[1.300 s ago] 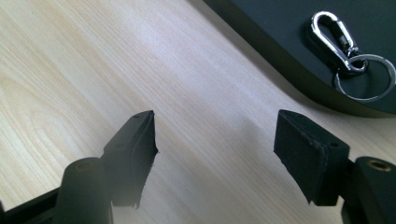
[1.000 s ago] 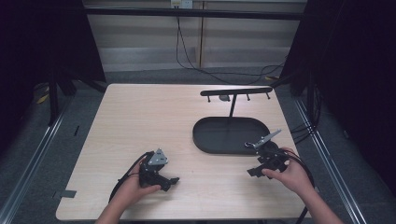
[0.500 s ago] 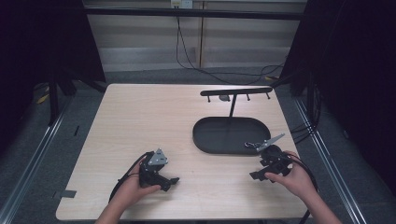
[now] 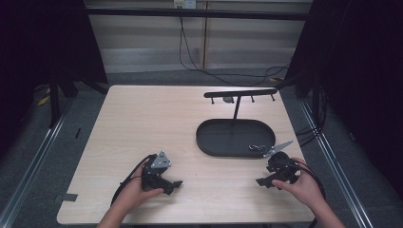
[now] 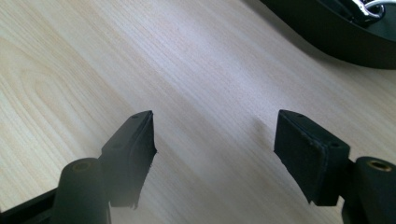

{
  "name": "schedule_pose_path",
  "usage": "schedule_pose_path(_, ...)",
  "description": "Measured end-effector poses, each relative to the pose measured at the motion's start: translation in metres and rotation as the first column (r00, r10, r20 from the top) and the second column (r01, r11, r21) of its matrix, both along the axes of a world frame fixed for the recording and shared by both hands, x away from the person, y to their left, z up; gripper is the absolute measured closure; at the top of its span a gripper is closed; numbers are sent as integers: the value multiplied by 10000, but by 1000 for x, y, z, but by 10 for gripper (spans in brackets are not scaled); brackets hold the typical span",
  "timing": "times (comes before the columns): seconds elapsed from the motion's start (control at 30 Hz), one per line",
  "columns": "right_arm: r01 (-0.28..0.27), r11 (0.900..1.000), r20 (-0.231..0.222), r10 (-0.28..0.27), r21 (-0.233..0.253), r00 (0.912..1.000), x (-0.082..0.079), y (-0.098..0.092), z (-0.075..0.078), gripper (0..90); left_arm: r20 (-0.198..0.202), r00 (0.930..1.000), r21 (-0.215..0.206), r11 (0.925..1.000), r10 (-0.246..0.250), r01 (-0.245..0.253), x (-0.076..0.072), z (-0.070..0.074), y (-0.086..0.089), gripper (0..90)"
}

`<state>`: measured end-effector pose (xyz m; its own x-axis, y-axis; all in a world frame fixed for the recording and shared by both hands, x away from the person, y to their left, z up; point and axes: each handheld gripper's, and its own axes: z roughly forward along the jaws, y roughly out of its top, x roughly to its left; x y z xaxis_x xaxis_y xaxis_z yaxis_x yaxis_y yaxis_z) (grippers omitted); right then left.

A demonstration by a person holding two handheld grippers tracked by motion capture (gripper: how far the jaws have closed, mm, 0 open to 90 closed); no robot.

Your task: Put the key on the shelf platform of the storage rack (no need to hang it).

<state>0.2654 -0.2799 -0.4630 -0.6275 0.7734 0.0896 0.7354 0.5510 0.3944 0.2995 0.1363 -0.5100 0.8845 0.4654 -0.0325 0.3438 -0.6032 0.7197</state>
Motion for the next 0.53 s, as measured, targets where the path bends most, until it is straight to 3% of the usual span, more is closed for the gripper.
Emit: schedule_pose_path(0.53, 60, 10000, 40, -60, 74, 10000, -4, -10, -4, 291, 20, 10000, 83, 10000, -53, 53, 0, 0, 1, 76)
